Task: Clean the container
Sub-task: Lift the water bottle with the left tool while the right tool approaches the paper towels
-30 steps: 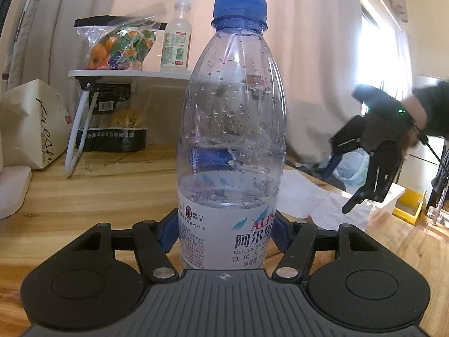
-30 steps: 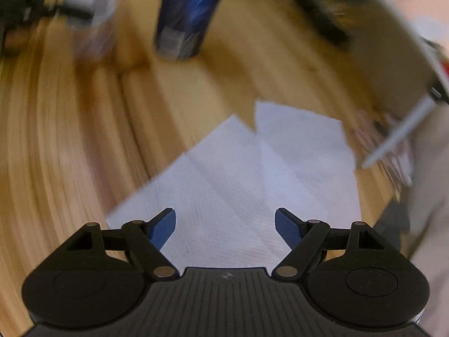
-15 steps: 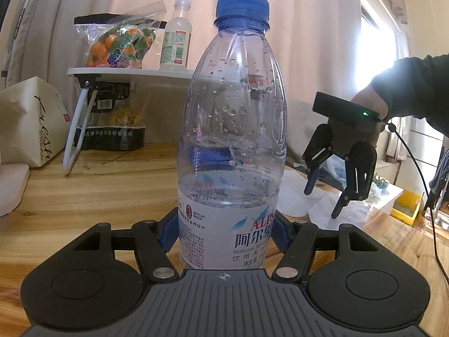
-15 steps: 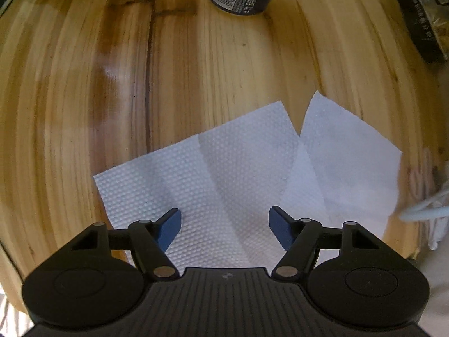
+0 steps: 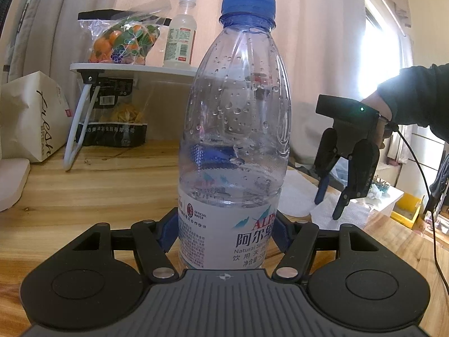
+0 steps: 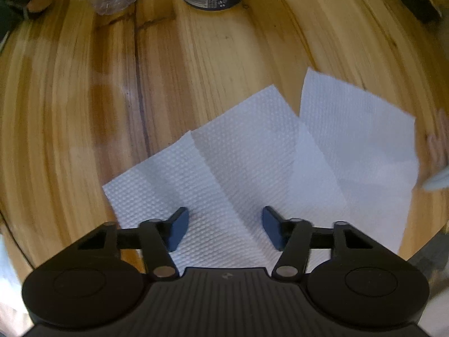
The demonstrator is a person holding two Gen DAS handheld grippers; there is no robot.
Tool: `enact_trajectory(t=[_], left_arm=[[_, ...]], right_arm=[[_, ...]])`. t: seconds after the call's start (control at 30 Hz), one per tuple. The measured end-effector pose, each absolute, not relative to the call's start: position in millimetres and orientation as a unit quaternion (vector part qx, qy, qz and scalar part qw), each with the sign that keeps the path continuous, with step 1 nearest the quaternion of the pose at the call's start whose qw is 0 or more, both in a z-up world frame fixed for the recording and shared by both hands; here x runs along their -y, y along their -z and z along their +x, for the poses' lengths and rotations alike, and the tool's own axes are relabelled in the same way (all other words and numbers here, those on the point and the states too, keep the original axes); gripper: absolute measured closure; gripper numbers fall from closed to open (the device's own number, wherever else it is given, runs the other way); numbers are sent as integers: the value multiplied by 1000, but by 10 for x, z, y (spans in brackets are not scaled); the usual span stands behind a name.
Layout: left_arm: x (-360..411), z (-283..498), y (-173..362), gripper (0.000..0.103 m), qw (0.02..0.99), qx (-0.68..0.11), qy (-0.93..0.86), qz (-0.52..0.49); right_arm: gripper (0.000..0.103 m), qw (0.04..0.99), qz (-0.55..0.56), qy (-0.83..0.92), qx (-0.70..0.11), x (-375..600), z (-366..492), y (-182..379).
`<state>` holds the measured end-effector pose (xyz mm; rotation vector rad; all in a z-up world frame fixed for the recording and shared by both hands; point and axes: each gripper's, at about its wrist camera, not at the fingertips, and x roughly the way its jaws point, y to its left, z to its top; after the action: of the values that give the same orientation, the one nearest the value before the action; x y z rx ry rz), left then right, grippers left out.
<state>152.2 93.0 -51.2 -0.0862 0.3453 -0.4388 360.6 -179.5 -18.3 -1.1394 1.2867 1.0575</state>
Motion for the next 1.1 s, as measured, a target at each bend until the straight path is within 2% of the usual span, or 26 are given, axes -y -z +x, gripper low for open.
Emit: enact_trajectory(t=[0.07, 0.17, 0.23, 0.27, 0.53, 0.7, 1.0, 1.1], left_arm=[[-932, 1520, 513, 35, 960, -170, 216, -43], [-936, 1514, 516, 35, 960, -170, 216, -43], [-935, 1512, 517, 35, 960, -171, 216, -44], [-934, 1508, 518, 35, 960, -171, 217, -43], [-938, 1528, 507, 35, 961, -172, 213, -45], [-937, 1535, 506, 35, 960, -173, 214, -46], [-937, 1538, 510, 35, 960, -173, 212, -48], [-931, 1530, 513, 35, 961, -173, 212, -46]], right_arm=[[59, 534, -466, -447, -546, 1816, 3644, 156], [61, 537, -455, -449, -550, 1840, 3700, 122], [82, 544, -452, -450, -546, 1849, 3715, 86], [98, 547, -455, -447, -542, 1855, 3716, 75], [98, 576, -469, -421, -520, 1900, 3624, -3], [98, 624, -464, -404, -482, 1995, 3506, -266], [98, 715, -382, -399, -429, 2414, 2754, -788], [98, 748, -330, -403, -412, 2179, 2495, -630]])
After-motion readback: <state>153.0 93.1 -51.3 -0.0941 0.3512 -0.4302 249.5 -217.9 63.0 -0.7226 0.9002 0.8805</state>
